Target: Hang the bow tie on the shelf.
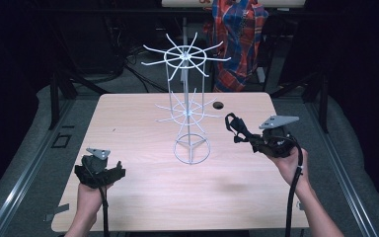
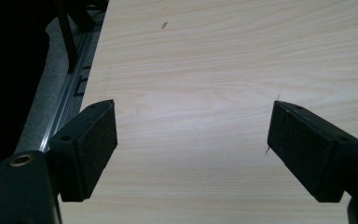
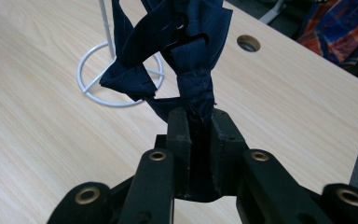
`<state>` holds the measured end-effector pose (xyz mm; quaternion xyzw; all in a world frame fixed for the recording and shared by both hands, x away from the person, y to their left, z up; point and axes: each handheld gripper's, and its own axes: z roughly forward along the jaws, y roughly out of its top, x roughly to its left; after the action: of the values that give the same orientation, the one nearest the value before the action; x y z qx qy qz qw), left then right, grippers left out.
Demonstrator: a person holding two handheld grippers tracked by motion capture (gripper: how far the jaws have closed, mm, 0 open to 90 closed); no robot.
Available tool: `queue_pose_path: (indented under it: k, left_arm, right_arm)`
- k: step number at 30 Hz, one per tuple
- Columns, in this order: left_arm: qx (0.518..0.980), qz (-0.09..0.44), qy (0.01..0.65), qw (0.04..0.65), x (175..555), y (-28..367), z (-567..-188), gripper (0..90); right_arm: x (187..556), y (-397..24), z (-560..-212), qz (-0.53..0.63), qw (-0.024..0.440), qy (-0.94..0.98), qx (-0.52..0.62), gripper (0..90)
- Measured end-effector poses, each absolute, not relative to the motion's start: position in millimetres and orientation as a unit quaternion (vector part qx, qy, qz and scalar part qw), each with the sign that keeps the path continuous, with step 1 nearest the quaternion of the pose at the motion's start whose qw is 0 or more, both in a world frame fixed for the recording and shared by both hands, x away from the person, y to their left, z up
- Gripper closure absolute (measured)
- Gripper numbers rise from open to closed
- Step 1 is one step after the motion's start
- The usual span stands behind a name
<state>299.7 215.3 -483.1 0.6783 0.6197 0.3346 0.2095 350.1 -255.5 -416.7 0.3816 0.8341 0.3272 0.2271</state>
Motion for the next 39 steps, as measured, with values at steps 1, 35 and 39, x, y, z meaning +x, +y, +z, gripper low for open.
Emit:
queue_pose_path:
  k: [1,35,39]
  left_arm:
    - [0.679,0.333,0.620,0.209,299.6,215.3,-482.9,16.3]
    - [0.680,0.332,0.619,0.211,299.5,214.9,-483.3,16.3]
    - [0.680,0.332,0.619,0.210,299.6,214.6,-483.4,16.3]
  right_arm:
    - [350.7,-255.1,-415.4,0.331,0.229,0.832,0.380,79.8]
    - [378.5,-218.4,-424.4,0.327,0.199,0.842,0.380,79.6]
    - [380.7,-215.6,-426.3,0.322,0.199,0.845,0.378,79.7]
